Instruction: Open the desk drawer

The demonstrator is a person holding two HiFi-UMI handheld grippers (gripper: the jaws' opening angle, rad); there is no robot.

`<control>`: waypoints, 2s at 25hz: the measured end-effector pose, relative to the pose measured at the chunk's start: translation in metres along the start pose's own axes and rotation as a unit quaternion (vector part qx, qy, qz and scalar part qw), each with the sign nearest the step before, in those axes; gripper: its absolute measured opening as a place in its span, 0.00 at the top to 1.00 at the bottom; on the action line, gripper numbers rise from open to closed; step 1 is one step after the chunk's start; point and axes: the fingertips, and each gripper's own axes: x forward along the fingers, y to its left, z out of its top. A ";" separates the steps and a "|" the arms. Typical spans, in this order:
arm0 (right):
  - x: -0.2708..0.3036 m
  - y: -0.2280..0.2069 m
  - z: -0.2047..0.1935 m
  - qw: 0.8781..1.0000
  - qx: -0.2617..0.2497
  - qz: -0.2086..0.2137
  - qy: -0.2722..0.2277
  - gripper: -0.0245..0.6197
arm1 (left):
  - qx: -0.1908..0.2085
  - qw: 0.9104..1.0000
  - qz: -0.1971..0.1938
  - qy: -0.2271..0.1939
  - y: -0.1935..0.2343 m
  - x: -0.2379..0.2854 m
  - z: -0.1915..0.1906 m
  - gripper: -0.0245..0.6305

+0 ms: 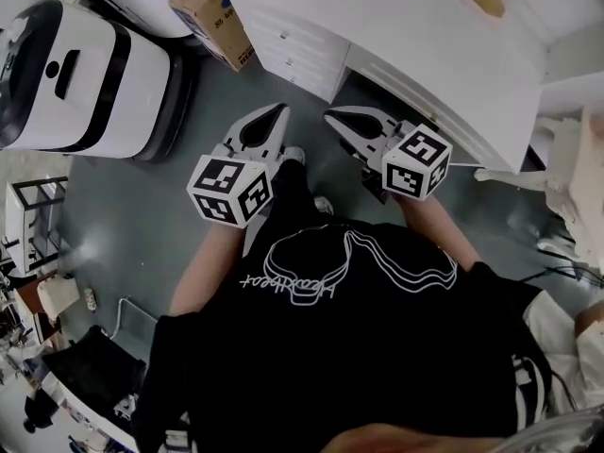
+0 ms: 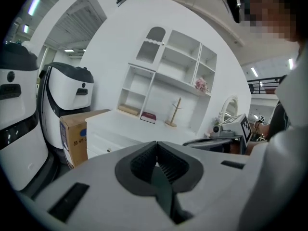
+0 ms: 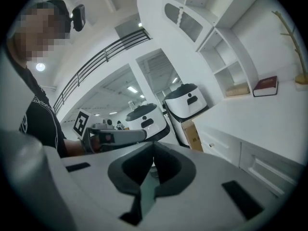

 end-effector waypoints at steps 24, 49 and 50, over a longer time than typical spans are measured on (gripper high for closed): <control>0.101 -0.148 -0.002 0.991 0.090 -0.095 0.006 0.95 | 0.026 0.988 -0.024 0.151 0.188 0.184 -0.049 0.90; 0.119 -0.199 -0.045 0.981 0.163 -0.108 0.010 0.95 | 0.097 0.964 0.012 0.247 0.272 0.306 -0.136 0.59; 0.119 -0.198 -0.045 0.981 0.163 -0.108 0.009 0.95 | 0.096 0.963 0.015 0.249 0.274 0.307 -0.137 0.59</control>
